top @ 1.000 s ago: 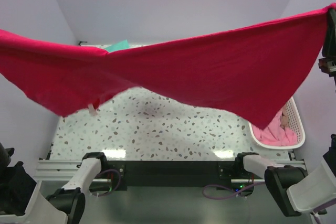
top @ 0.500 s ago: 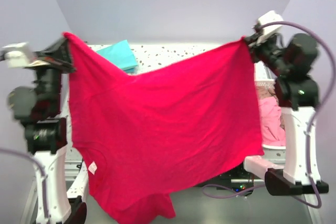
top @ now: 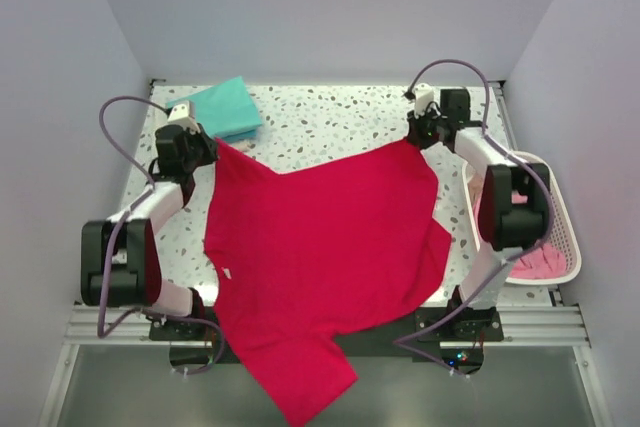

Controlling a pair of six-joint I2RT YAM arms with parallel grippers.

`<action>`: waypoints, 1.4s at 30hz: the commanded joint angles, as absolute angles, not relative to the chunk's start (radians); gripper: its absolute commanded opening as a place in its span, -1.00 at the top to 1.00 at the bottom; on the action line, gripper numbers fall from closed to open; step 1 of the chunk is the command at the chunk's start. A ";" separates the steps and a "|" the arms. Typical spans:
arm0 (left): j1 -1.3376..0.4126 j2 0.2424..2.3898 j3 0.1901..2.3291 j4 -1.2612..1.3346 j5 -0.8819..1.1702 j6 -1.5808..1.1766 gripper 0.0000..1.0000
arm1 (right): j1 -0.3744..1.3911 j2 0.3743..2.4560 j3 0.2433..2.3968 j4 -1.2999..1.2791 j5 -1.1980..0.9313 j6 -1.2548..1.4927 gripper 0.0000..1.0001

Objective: Fold and stack the t-shirts
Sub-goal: Flatten the tshirt out

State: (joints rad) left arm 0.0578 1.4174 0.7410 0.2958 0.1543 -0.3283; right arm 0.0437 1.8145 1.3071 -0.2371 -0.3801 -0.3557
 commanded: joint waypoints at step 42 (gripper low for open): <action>0.097 1.148 1.077 0.307 0.077 -0.265 1.00 | -0.058 1.697 1.634 -0.242 -0.560 -0.318 1.00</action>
